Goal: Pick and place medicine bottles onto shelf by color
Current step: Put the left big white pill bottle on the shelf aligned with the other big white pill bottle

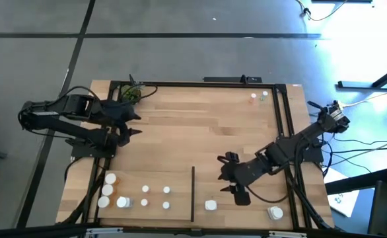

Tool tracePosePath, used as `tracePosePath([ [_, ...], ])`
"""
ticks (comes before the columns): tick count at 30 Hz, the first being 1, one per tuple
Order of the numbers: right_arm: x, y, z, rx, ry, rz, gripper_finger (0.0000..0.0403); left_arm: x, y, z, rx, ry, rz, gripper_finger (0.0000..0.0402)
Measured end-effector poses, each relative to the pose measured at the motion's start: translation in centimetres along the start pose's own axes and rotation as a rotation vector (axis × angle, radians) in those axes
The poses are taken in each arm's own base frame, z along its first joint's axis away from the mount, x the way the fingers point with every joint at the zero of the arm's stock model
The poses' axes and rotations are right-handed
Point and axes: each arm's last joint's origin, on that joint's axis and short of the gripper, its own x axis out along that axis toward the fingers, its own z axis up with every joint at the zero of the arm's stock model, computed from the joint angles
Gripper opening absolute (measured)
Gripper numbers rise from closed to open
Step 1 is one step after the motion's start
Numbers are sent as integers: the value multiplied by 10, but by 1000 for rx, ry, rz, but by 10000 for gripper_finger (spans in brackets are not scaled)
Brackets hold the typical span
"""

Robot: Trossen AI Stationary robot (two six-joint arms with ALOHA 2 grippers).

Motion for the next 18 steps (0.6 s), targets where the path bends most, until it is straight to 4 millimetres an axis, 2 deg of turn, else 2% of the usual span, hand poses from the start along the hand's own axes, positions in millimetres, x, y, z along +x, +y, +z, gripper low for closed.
tracePosePath([
  [8,15,3,-18,26,-30,-43,208,-1,0,-1,77,-2,-1,267],
  [12,27,-2,-29,106,-36,-37,208,-1,0,-1,90,-1,-1,267],
  [18,38,-4,-42,78,2,28,208,-1,1,-1,87,-1,-1,267],
])
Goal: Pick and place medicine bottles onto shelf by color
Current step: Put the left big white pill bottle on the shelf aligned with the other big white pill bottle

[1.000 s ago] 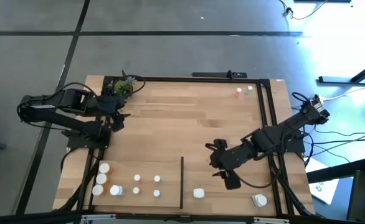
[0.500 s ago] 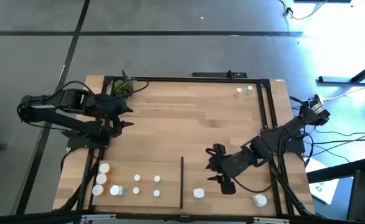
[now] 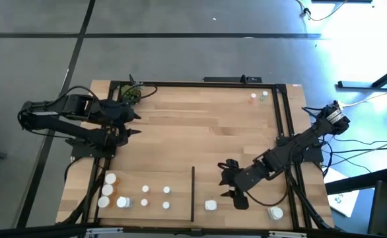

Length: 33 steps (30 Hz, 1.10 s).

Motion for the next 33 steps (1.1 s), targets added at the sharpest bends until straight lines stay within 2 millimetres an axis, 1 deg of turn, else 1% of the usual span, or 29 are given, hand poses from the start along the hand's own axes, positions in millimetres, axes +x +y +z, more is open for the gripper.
tracePosePath([
  [7,11,3,-10,-148,-40,52,208,0,0,0,-7,0,0,267],
  [12,30,10,-18,-260,-26,62,208,0,0,0,-10,1,0,267],
  [16,48,12,-23,-293,-26,64,208,0,0,0,-14,0,0,267],
  [21,64,11,-28,-292,-8,54,208,0,0,1,-19,-9,-2,267],
  [27,67,10,-29,-290,-4,52,208,0,0,2,-24,-12,-9,267],
  [30,67,11,-28,-288,-16,58,208,0,-3,2,-35,-11,-85,267],
  [33,67,11,-28,-287,-17,58,208,0,-7,6,-18,-38,-218,267],
])
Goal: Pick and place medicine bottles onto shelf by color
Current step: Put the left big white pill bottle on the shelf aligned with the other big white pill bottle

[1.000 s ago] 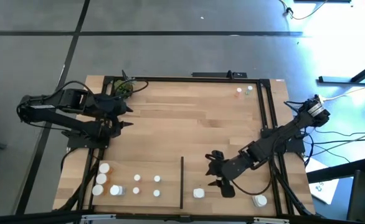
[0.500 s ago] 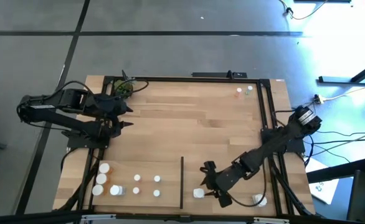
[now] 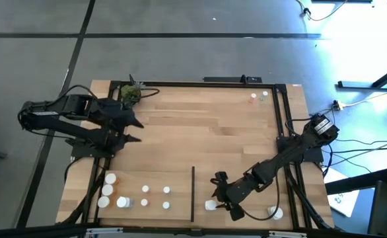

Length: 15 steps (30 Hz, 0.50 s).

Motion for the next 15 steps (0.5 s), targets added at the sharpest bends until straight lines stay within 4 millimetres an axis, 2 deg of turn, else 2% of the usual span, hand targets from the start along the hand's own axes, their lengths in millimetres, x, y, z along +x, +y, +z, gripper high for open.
tracePosePath([
  [4,0,0,0,1,-2,0,208,0,-4,4,32,-32,-131,267],
  [15,0,0,0,2,-2,0,208,0,-4,4,37,-31,-117,267],
])
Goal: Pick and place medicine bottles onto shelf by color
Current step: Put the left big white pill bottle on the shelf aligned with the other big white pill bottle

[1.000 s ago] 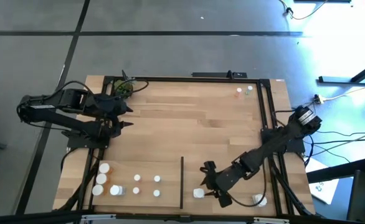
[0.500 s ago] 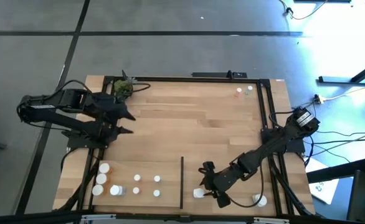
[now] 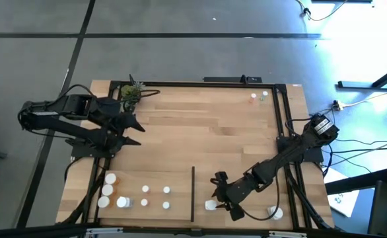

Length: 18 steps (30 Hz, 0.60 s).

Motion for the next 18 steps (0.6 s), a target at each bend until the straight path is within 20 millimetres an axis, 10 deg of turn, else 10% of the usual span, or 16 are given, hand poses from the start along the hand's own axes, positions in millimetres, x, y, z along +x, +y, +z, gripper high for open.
tracePosePath([
  [18,0,0,1,31,-11,4,208,0,0,0,-1,0,2,267],
])
